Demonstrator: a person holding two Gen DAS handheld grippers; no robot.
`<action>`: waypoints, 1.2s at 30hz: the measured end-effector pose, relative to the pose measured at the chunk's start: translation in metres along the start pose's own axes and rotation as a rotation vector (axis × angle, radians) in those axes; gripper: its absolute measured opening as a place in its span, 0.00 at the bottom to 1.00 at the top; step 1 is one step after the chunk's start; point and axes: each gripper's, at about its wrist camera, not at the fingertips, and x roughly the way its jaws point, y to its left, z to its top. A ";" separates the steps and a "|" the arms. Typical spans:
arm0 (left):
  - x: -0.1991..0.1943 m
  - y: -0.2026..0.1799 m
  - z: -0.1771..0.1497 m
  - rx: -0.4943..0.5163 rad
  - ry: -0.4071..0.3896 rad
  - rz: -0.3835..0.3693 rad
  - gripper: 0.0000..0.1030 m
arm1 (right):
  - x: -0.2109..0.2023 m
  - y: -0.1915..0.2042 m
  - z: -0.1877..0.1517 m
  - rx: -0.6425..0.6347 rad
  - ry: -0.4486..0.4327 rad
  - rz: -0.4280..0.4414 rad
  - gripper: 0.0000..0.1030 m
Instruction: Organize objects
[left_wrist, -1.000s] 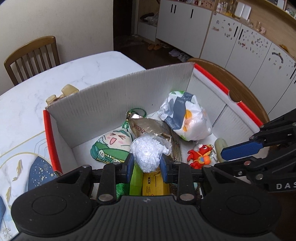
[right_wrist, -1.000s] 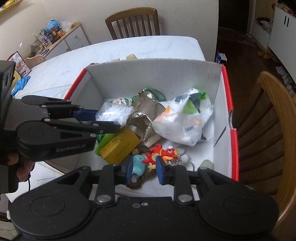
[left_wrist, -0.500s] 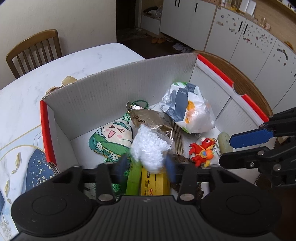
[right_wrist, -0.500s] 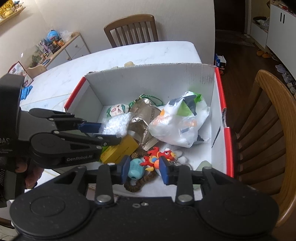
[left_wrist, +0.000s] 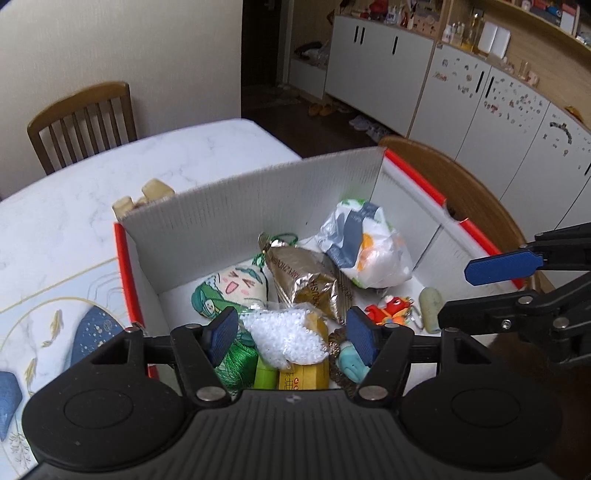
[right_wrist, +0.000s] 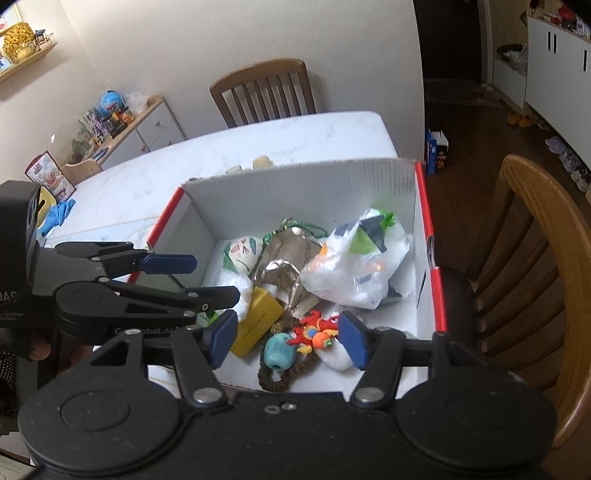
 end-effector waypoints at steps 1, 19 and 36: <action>-0.005 0.000 0.000 0.001 -0.009 -0.004 0.63 | -0.003 0.001 0.000 -0.001 -0.009 0.000 0.61; -0.090 0.027 -0.004 0.011 -0.177 -0.039 0.76 | -0.033 0.055 -0.004 -0.025 -0.185 -0.054 0.77; -0.126 0.057 -0.022 0.019 -0.249 -0.073 0.98 | -0.049 0.100 -0.023 0.021 -0.329 -0.110 0.99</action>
